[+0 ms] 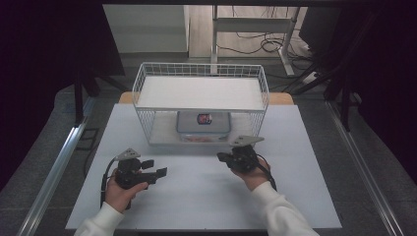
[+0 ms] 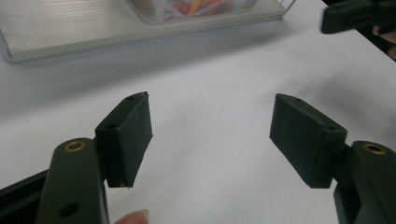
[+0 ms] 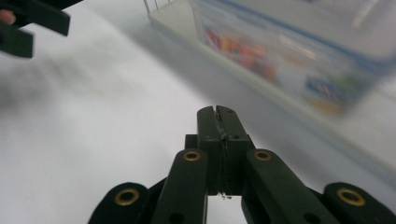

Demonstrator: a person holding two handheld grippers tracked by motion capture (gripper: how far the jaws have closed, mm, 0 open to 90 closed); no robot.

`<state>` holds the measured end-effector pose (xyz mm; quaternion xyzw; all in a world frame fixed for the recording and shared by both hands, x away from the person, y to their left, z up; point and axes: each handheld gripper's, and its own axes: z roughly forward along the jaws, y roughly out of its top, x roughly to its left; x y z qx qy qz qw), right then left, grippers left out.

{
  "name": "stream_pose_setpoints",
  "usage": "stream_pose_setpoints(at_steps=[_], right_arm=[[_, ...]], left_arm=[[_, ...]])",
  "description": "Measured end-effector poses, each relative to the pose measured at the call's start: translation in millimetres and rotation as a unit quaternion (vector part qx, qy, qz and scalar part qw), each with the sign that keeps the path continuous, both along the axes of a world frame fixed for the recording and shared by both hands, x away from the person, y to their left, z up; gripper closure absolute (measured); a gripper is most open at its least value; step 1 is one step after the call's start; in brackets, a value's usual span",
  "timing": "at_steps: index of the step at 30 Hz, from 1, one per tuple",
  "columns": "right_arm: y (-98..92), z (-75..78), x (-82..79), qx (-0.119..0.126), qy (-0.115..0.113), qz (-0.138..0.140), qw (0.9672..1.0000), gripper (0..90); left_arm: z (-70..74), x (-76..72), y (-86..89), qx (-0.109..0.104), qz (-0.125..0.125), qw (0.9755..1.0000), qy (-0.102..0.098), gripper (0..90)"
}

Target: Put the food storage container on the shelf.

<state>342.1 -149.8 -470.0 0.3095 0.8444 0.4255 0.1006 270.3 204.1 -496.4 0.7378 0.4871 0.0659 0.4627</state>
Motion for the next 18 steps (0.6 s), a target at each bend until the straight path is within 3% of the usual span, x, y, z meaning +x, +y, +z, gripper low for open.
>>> stream_pose_setpoints(at_steps=[2,5,6,8,13,18], right_arm=[[-14.4,0.4,-6.8,0.005,0.007,-0.010,0.9999,75.0],[-36.0,3.3,-19.9,0.008,-0.003,-0.039,0.9992,48.8],[-36.0,3.3,-19.9,0.008,-0.003,-0.039,0.9992,48.8],[-54.5,5.3,-31.5,0.009,0.000,-0.045,0.9989,36.8],[-79.9,4.3,-48.0,0.005,-0.004,-0.059,0.9982,29.7],[-89.4,5.4,-48.7,0.017,-0.007,-0.072,0.9973,27.3]], left_arm=[[-0.3,0.4,-0.3,0.001,-0.001,1.0000,0.000,29.1],[-0.3,0.5,-0.5,0.001,-0.003,1.0000,0.000,29.0],[-0.3,0.5,-0.5,0.001,-0.003,1.0000,0.000,28.9],[0.1,0.2,-1.2,0.002,-0.003,1.0000,0.000,28.7],[1.2,-0.5,-3.7,0.011,-0.002,0.9999,-0.007,28.4],[0.1,-0.4,-7.3,0.024,-0.005,0.9996,-0.010,28.0]])
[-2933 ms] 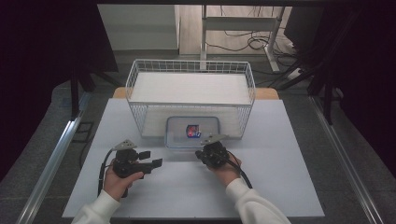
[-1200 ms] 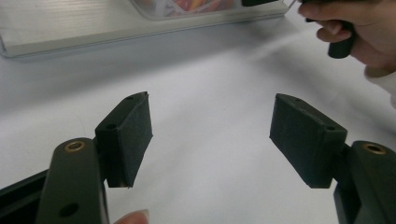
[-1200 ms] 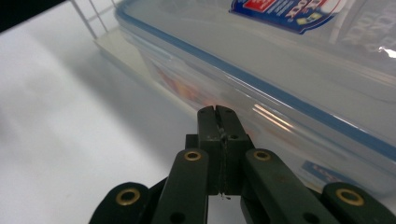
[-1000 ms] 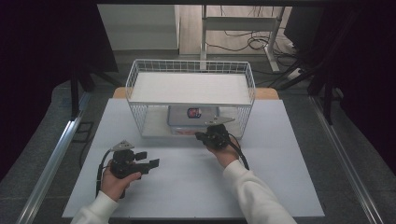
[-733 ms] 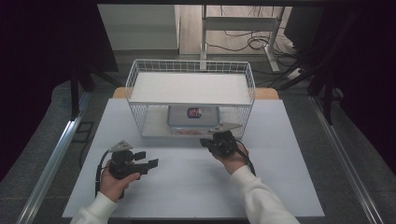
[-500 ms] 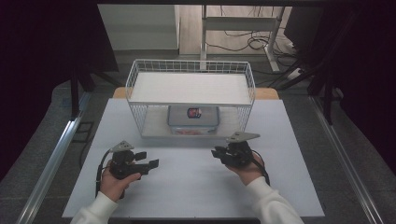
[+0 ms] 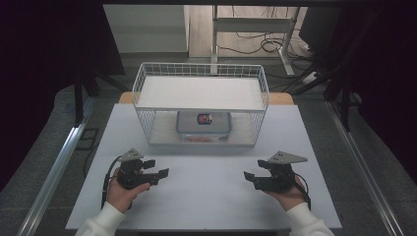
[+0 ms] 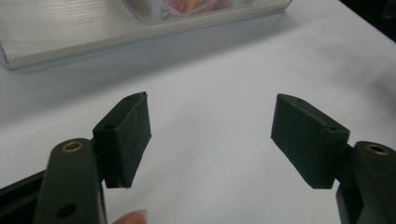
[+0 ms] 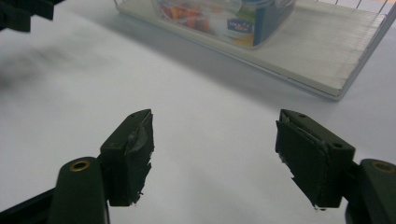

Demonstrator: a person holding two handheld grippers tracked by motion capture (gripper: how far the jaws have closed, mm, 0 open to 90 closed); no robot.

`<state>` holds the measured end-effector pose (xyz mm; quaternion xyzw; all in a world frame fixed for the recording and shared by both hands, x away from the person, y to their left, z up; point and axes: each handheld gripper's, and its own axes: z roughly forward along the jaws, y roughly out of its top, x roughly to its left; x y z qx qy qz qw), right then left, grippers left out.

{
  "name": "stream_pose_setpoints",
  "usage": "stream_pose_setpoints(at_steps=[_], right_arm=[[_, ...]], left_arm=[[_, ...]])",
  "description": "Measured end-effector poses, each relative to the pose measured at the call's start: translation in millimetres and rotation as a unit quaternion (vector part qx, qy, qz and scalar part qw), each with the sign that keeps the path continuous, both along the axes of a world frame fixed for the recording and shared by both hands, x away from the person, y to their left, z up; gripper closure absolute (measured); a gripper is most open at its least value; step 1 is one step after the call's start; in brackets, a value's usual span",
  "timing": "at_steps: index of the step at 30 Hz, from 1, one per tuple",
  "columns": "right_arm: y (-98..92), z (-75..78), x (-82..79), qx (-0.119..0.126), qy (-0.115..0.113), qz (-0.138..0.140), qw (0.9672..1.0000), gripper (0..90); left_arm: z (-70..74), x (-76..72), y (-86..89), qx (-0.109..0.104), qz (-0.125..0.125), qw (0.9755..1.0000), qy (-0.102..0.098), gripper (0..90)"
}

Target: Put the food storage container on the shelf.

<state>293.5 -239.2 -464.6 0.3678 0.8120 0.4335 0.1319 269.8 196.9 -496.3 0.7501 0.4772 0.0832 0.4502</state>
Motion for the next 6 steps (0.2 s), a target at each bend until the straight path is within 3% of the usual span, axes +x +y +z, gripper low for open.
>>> stream_pose_setpoints(at_steps=[6], right_arm=[[6.3,-2.3,1.9,-0.004,-0.009,0.013,0.9999,22.9]], left_arm=[[0.9,-1.8,-0.5,0.013,-0.001,0.9999,-0.010,25.6]])
